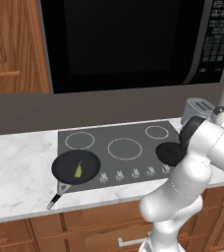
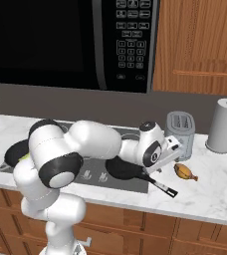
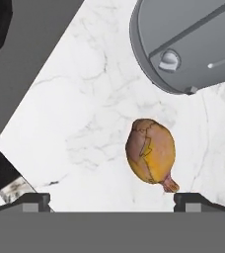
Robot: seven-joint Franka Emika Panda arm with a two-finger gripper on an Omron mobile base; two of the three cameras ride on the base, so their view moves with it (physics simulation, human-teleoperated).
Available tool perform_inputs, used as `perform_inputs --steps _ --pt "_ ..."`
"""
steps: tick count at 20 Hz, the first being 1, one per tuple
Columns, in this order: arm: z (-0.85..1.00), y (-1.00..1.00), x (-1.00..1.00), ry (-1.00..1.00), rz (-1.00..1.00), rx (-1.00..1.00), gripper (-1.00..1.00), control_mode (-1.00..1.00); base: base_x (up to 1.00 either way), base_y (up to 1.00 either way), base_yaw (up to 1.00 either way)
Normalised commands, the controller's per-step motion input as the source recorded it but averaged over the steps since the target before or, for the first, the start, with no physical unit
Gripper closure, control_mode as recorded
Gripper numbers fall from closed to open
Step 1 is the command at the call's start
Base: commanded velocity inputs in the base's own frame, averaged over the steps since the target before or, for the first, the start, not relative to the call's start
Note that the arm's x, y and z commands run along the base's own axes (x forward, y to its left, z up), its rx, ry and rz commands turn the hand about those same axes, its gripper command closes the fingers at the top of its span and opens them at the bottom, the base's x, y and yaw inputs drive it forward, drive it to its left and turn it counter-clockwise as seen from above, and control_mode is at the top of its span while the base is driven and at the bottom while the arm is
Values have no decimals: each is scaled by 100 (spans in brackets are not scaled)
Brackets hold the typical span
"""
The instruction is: Place both pans onto different burners. Then place the lemon wedge and the chicken drumstick on different pans.
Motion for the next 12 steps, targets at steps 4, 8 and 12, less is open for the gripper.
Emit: perform_inputs --steps 4,8,12 --pt "-2 -39 6 -2 -1 5 -100 -100 0 0 0" --pt "0 -33 3 -3 0 8 -100 -100 0 0 0" --pt "-9 -22 18 0 0 10 -100 -100 0 0 0"
